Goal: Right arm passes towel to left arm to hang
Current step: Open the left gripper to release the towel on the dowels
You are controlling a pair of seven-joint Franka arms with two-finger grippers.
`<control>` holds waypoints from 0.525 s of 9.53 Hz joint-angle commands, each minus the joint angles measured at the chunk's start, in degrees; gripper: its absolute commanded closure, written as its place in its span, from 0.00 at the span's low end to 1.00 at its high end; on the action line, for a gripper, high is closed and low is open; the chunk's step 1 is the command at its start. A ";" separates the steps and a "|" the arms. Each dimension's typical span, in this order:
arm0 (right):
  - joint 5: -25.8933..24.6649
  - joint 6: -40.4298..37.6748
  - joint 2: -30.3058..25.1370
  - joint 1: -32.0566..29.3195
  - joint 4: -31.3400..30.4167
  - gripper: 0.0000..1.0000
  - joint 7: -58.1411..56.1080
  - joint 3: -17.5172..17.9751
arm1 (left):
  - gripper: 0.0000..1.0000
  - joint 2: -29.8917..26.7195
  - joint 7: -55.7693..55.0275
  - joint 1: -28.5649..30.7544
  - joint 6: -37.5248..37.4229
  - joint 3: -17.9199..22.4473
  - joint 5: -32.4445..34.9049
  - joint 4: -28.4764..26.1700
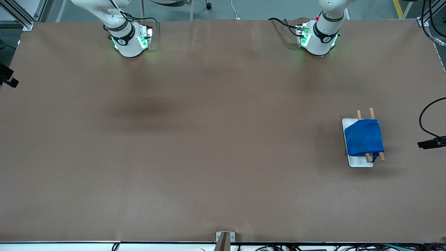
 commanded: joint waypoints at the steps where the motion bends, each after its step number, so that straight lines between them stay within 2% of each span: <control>1: -0.26 -0.82 0.45 -0.20 0.87 0.00 0.98 0.21 | 0.00 -4.32 0.53 -0.14 -0.39 -2.97 0.95 -0.72; 5: 0.79 -0.56 0.45 -0.29 0.78 0.00 0.98 0.12 | 0.00 -12.85 -3.23 -0.05 -4.96 -9.30 -3.27 -1.07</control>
